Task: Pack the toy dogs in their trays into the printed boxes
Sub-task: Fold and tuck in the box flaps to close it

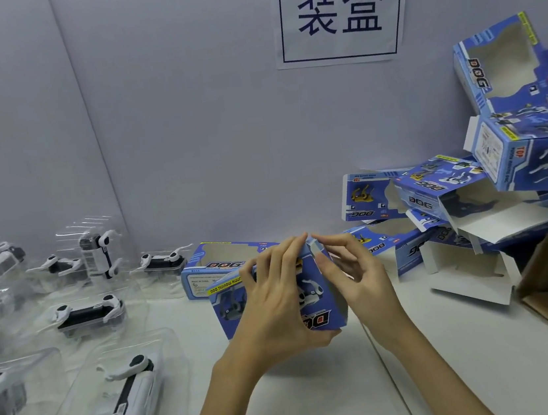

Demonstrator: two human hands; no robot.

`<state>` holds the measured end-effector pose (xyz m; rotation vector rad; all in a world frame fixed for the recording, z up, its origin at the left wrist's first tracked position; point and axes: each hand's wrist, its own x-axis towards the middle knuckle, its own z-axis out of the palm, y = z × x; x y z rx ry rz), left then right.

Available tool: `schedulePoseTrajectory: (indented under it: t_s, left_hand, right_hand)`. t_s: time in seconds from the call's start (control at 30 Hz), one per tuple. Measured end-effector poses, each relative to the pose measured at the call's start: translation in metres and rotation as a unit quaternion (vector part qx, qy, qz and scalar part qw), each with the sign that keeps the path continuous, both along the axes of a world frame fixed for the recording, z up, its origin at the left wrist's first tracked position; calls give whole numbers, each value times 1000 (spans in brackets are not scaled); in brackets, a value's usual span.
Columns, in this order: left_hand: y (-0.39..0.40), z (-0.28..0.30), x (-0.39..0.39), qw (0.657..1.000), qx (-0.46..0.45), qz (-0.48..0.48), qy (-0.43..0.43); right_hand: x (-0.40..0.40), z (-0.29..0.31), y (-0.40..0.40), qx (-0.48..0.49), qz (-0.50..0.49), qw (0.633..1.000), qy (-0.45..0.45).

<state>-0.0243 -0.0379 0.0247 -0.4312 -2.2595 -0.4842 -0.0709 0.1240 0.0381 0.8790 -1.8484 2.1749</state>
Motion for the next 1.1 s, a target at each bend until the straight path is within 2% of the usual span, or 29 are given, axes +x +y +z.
schedulePoseTrajectory:
  t_s: [0.27,0.57,0.77,1.0,1.1]
  left_hand:
    - [0,-1,-1,1000,-5,8,4]
    - [3,1,-1,999,-29,16,2]
    - [3,2,-1,999,-15,38,11]
    - [6,3,-1,998,-20,55,8]
    - [8,3,-1,997,-11,68,23]
  right_hand:
    - [2,2,0,-29,7,999,-24]
    - [3,-2,-8,-41,-27,999,2]
    - [-1,-8,-8,13,-25,999,22]
    - [5,-10,-17,8,-35,999,35]
    - [6,-9,-19,41,-16,998,55]
